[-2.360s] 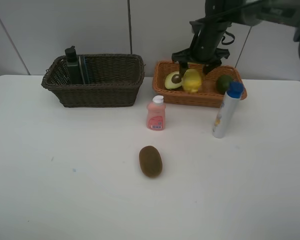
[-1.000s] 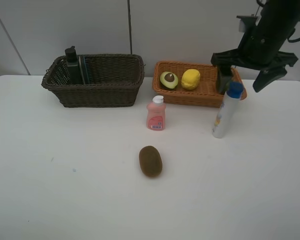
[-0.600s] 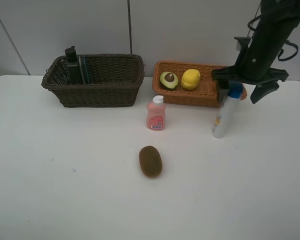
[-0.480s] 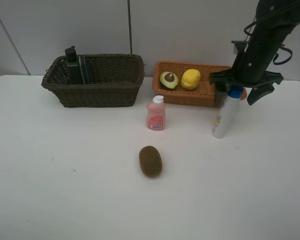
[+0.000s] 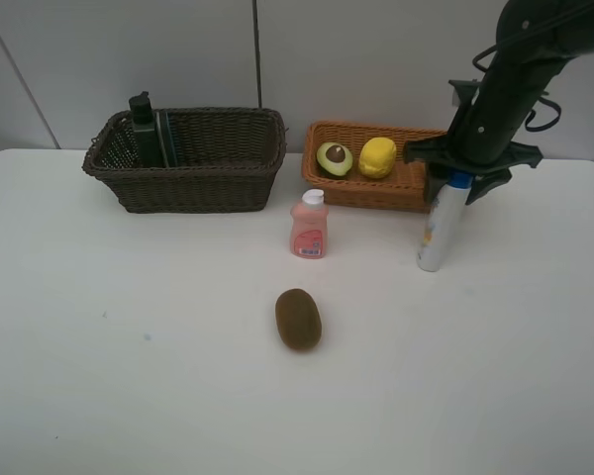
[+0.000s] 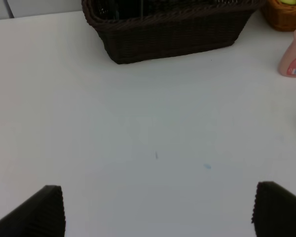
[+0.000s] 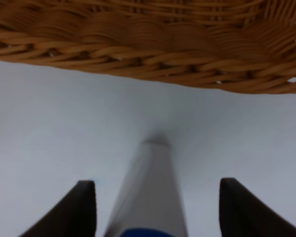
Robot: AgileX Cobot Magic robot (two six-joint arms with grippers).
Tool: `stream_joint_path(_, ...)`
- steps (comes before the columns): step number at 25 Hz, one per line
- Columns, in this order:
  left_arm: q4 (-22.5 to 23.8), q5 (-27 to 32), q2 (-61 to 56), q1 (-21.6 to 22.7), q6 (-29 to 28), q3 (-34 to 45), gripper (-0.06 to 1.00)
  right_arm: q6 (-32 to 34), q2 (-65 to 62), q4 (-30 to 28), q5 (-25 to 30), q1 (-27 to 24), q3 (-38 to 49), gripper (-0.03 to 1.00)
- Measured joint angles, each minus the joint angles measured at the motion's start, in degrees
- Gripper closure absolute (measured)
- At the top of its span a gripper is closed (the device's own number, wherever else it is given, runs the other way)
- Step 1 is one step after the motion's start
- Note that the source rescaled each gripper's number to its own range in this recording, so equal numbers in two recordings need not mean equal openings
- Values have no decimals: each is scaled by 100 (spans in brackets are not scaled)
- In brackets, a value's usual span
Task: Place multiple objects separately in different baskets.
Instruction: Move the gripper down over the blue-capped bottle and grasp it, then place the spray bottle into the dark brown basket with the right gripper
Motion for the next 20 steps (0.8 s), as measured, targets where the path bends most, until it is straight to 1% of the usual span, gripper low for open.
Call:
stream_joint_path(7,0,0,0,0,0,0,-5,0,-99,25,98,0,1,59)
stream_joint_path(8,0,0,0,0,0,0,-5,0,-152,44,121,0,5,63)
stream_joint_path(9,0,0,0,0,0,0,-5,-5,-213,44,178,0,5,91)
stream_joint_path(10,0,0,0,0,0,0,-5,-31,-292,15,261,0,-11,89)
stream_joint_path(11,0,0,0,0,0,0,-5,-70,-373,21,354,0,-65,92)
stream_joint_path(12,0,0,0,0,0,0,-5,-157,-485,68,421,0,-192,92)
stream_joint_path(17,0,0,0,0,0,0,-5,-414,-872,717,399,17,-975,92)
stream_joint_path(20,0,0,0,0,0,0,-5,-669,-855,899,286,183,-1326,92)
